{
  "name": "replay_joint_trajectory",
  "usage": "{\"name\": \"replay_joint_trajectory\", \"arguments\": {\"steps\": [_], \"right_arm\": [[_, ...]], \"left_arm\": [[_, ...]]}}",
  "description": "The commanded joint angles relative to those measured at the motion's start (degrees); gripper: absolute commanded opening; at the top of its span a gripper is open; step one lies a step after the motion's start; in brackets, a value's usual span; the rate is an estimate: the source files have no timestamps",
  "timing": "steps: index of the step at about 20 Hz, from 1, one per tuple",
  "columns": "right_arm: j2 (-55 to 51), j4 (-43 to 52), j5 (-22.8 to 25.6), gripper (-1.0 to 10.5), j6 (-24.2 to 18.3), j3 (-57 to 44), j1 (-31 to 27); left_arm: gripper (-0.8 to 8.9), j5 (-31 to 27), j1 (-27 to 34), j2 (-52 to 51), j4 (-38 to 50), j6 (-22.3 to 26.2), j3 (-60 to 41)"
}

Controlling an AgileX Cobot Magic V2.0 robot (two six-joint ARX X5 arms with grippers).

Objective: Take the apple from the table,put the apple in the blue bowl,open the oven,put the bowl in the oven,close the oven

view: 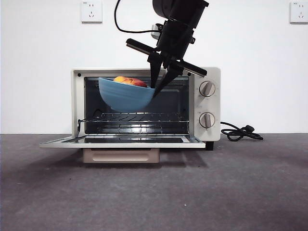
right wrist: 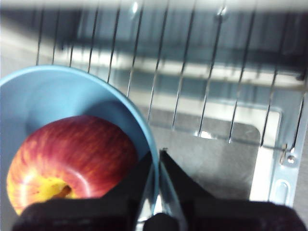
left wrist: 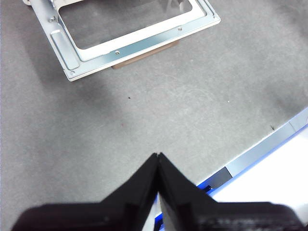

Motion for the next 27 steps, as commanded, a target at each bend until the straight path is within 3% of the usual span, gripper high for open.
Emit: {"name": "replay_joint_trajectory", "arguments": {"steps": [1, 13, 24, 27], "right_arm": [[0.9, 0.87, -0.63, -0.1, 4.76, 1.09, -1.27], [1.49, -1.92, 5.07, -0.1, 7.87, 1.07, -6.45], [3.21, -2.56, 4.83, 0.1, 7.85, 1.07, -6.99], [3.21, -2.78, 5.81, 1.4, 7.85, 1.07, -6.99]], "left_arm": [[-0.05, -0.04, -0.15, -0.33, 0.09, -0.35, -0.46], [-0.05, -0.04, -0.15, -0.37, 0.42, -0.26, -0.46], [-0.05, -0.04, -0.15, -0.39, 0.02, -0.13, -0.46], [-0.05, -0.04, -0.15, -0.39, 0.0, -0.15, -0.46]]}}
